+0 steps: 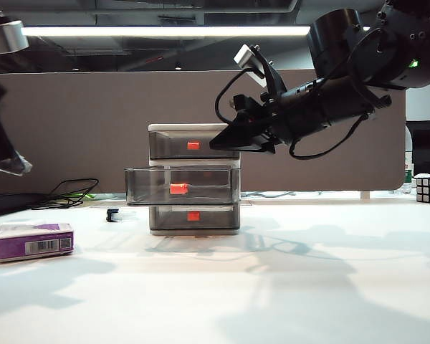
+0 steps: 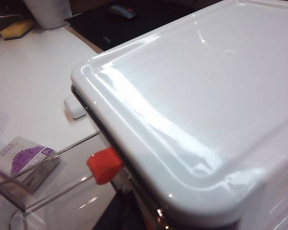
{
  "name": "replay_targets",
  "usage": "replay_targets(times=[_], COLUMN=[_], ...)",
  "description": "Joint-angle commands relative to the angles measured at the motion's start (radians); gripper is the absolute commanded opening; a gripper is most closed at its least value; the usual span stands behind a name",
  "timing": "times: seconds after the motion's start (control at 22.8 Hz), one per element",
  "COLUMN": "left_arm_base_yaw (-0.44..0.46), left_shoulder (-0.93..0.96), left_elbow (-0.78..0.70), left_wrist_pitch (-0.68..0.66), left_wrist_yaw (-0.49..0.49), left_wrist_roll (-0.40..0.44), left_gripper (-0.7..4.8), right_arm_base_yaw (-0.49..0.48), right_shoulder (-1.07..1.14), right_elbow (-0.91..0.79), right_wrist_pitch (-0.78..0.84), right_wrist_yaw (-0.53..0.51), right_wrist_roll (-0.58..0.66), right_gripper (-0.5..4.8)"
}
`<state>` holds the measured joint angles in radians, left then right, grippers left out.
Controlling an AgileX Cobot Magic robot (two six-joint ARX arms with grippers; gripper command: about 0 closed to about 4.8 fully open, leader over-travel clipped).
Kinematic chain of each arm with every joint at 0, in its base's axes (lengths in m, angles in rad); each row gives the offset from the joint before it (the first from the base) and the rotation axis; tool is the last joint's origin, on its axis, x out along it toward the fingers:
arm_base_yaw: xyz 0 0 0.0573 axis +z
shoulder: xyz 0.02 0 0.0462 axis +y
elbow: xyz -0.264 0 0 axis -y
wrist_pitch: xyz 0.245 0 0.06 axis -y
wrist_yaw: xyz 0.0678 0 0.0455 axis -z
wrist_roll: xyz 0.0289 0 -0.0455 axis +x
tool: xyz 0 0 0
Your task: Open the second layer of the drawer on the table, pick up a pack of napkins on the table and put it in, and finally close the drawer.
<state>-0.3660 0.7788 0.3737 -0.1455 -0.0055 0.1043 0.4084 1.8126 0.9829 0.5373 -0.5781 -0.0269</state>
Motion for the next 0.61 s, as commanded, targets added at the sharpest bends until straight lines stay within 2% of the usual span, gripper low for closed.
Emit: replay_targets(times=[0.04, 0.22, 0.4, 0.44, 0.53, 0.57, 0.61], left_arm_base_yaw=[0.169, 0.273, 0.306, 0.306, 0.303, 0.303, 0.306], left_shoulder=[0.016, 0.072, 0.152, 0.165, 0.174, 0.181, 0.200], left_elbow=[0.005, 0.005, 0.005, 0.005, 0.004, 0.004, 0.004], left_wrist_pitch=[0.077, 0.112, 0.167, 0.181, 0.213, 0.242, 0.300], left_wrist_yaw=[0.191, 0.230, 0.230, 0.231, 0.253, 0.284, 0.330], left_wrist_roll=[0.222, 0.257, 0.254, 0.242, 0.145, 0.130, 0.162], left_gripper=[2.59, 2.79, 2.89, 2.88, 2.87, 2.87, 2.87], right_arm_base_yaw=[0.002, 0.002, 0.002, 0.002, 0.002, 0.002, 0.002], right_shoulder=[-0.004, -0.004, -0.004, -0.004, -0.004, -0.004, -0.004], right_elbow=[0.006, 0.006, 0.005, 0.005, 0.004, 0.004, 0.004], right_wrist_pitch=[0.005, 0.005, 0.005, 0.005, 0.004, 0.004, -0.002], right_wrist_yaw=[-0.009, -0.018, -0.027, -0.027, -0.027, -0.027, -0.027], right_wrist_roll=[0.008, 0.016, 0.019, 0.020, 0.023, 0.026, 0.026], right_gripper=[-0.05, -0.05, -0.05, -0.05, -0.05, -0.05, -0.05])
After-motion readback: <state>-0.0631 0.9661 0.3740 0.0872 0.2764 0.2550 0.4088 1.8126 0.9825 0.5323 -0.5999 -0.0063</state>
